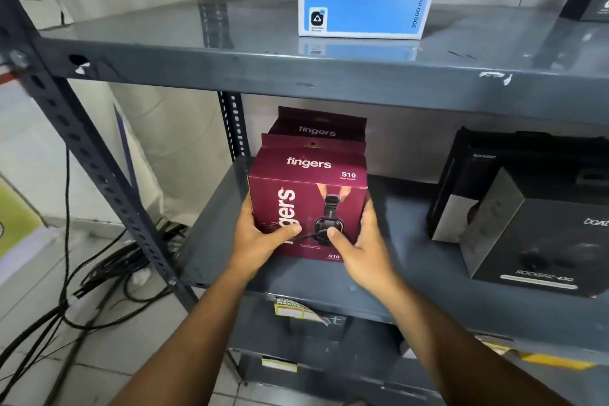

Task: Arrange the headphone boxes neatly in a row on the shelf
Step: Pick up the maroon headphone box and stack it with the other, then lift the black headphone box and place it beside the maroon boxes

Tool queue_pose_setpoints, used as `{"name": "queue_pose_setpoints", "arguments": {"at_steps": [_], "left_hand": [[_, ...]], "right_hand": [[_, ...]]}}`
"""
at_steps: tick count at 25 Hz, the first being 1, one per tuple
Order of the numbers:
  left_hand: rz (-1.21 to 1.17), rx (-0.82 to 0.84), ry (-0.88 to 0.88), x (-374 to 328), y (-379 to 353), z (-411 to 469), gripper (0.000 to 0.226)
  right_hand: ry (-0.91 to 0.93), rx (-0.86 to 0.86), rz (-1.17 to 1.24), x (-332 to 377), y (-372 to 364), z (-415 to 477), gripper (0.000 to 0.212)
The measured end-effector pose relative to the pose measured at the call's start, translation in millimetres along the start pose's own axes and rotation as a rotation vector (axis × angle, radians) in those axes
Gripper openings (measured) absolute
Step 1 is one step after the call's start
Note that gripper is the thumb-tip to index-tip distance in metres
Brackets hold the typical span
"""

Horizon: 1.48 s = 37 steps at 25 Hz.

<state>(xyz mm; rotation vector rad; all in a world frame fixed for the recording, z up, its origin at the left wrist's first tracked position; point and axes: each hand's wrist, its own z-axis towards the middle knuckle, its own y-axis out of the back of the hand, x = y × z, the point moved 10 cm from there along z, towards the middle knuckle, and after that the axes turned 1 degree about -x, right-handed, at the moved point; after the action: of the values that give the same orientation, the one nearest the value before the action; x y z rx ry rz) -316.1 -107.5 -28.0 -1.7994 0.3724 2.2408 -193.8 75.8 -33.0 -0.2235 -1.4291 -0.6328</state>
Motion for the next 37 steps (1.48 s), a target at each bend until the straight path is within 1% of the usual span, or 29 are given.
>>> {"name": "queue_pose_setpoints", "arguments": {"at_steps": [3, 5, 6, 8, 10, 11, 12, 13, 14, 16, 17, 19, 21, 23, 26, 29, 30, 32, 33, 35, 37], "left_hand": [[-0.077, -0.061, 0.003, -8, 6, -6, 0.101], [-0.129, -0.156, -0.01, -19, 10, -14, 0.105], [-0.117, -0.213, -0.024, -26, 12, -20, 0.105], [0.045, -0.341, -0.106, -49, 11, -40, 0.103], [0.283, -0.423, -0.314, -84, -14, -67, 0.095], [0.355, -0.401, -0.431, -100, -33, -80, 0.089], [0.386, -0.322, -0.533, -112, -65, -89, 0.083], [0.387, -0.222, -0.59, -119, -98, -96, 0.079], [0.365, -0.121, -0.592, -120, -131, -100, 0.076], [0.258, 0.064, -0.47, -112, -187, -96, 0.068], [0.202, 0.154, -0.382, -105, -220, -95, 0.066], [0.119, 0.288, -0.218, -90, -282, -95, 0.064], [-0.019, 0.32, -0.032, -71, -325, -94, 0.056], [-0.118, 0.281, 0.074, -54, -348, -93, 0.05], [-0.103, 0.243, 0.079, -38, -370, -97, 0.047], [-0.066, 0.15, 0.113, -25, -376, -100, 0.046], [-0.076, 0.111, 0.118, -23, -375, -100, 0.042], [-0.119, 0.101, 0.14, -22, -375, -100, 0.033], [-0.127, 0.107, 0.15, -22, -374, -102, 0.038], [-0.127, 0.12, 0.146, -28, -367, -109, 0.042], [-0.105, 0.096, 0.099, -40, -350, -122, 0.039]], "right_hand": [[-0.047, 0.037, -0.023, 0, 7, -4, 0.107], [-0.064, 0.04, -0.034, 2, 20, -6, 0.11], [-0.056, 0.044, -0.031, 5, 24, -7, 0.11], [-0.025, 0.051, -0.015, 12, 33, -16, 0.109], [0.011, 0.021, 0.018, 17, 56, -30, 0.1], [0.045, -0.021, 0.014, 22, 73, -38, 0.093], [0.095, -0.116, -0.02, 28, 104, -47, 0.083], [0.169, -0.255, -0.088, 36, 141, -58, 0.074], [0.257, -0.41, -0.175, 45, 184, -70, 0.068], [0.388, -0.692, -0.296, 57, 260, -89, 0.06], [0.395, -0.797, -0.309, 54, 300, -95, 0.059], [0.284, -0.912, -0.238, 30, 369, -99, 0.061], [0.125, -0.896, -0.165, -4, 412, -95, 0.063], [0.047, -0.772, -0.09, -32, 428, -86, 0.059], [0.003, -0.6, -0.013, -64, 432, -77, 0.058], [-0.062, -0.499, 0.064, -83, 426, -70, 0.063], [-0.065, -0.468, 0.061, -84, 423, -68, 0.064], [-0.058, -0.41, 0.03, -82, 417, -65, 0.058], [-0.042, -0.385, -0.002, -78, 412, -65, 0.055], [-0.003, -0.409, -0.039, -68, 408, -71, 0.055], [0.031, -0.464, 0.011, -59, 405, -82, 0.055]]}}
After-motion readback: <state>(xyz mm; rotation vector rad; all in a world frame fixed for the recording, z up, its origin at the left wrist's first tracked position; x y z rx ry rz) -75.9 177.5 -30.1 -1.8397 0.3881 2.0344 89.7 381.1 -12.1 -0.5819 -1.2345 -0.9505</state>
